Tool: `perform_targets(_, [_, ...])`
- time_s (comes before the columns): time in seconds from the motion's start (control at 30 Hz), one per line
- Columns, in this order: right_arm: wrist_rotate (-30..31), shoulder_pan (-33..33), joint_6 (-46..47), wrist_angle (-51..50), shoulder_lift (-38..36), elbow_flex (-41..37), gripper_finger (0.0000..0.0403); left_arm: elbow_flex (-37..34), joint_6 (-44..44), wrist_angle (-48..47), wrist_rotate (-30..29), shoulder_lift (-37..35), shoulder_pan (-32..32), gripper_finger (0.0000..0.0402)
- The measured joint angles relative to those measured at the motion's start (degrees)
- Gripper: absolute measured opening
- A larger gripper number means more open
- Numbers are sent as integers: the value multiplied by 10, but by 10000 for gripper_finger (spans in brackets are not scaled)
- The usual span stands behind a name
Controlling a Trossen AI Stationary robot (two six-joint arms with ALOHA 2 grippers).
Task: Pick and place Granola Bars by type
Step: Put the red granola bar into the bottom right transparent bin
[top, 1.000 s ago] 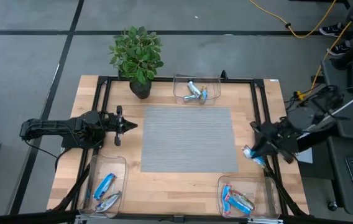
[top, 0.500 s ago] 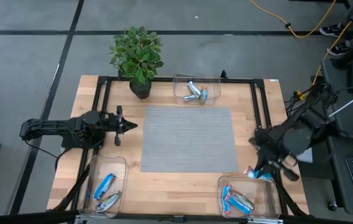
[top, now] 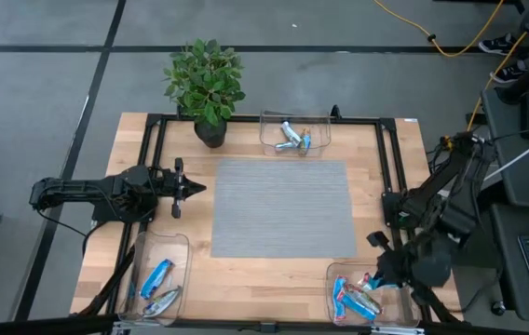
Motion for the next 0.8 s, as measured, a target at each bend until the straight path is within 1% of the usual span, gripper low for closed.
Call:
perform_targets(0.23, [6,35,14,-6,53,-17,54,0,0,0,0,0,0,8])
perform_targets(0.37, [6,50,14,12,80,-31,54,0,0,0,0,0,0,6])
perform_targets(0.57, [2,67,40,67,114,-81,54,0,0,0,0,0,0,11])
perform_targets(0.8, [-1,92,85,159,126,-165,54,0,0,0,0,0,0,11])
